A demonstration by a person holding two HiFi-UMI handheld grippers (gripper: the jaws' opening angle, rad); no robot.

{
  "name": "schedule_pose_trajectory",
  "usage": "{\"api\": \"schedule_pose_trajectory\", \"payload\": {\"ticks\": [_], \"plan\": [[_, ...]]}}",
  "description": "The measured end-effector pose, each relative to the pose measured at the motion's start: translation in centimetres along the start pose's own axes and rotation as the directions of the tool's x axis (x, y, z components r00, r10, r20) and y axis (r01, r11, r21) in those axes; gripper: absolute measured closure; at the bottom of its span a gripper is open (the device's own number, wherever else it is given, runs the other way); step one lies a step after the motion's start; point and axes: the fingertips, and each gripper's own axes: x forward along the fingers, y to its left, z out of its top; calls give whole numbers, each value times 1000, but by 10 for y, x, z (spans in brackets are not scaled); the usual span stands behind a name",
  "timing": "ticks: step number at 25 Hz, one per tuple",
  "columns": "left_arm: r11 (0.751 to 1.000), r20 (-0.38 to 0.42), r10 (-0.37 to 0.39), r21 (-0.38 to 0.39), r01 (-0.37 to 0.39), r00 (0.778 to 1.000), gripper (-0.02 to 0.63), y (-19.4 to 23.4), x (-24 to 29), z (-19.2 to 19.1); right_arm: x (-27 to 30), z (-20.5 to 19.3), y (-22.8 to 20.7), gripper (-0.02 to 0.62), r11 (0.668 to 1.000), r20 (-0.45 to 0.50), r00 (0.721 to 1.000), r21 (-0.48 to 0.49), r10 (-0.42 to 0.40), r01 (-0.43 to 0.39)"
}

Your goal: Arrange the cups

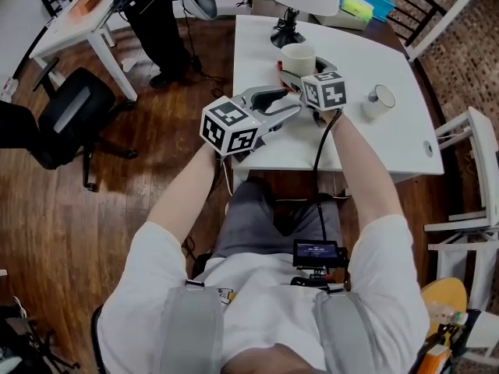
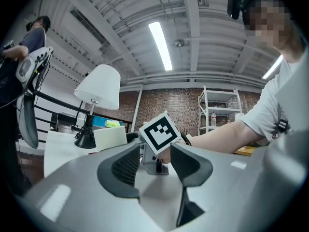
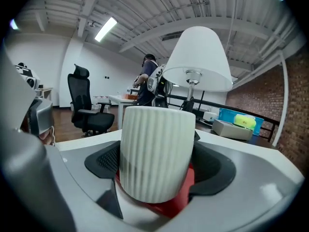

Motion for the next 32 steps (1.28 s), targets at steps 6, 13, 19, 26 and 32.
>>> {"api": "schedule_pose_trajectory", "payload": {"ticks": [6,13,19,26,32], "plan": [[999,-35,32,-2,-32,999,421,6,2,-7,0,-6,-4,150,997,4,1000,74,14,-14],[994,-112,112,26,-110,987,468,18,8,-20,1,-9,-7,150,992,8,1000,127,-12,11],[993,-139,114,55,-107,984,468,16,11,-25,4,-6,-6,149,984,-7,996,152,-92,92],[992,-147,114,72,-105,983,468,13,13,-26,1,-14,-9,129,991,-38,998,124,-52,56],[992,-141,108,73,-99,984,468,13,13,-25,-4,-10,-12,97,994,-35,999,107,7,-3]]}}
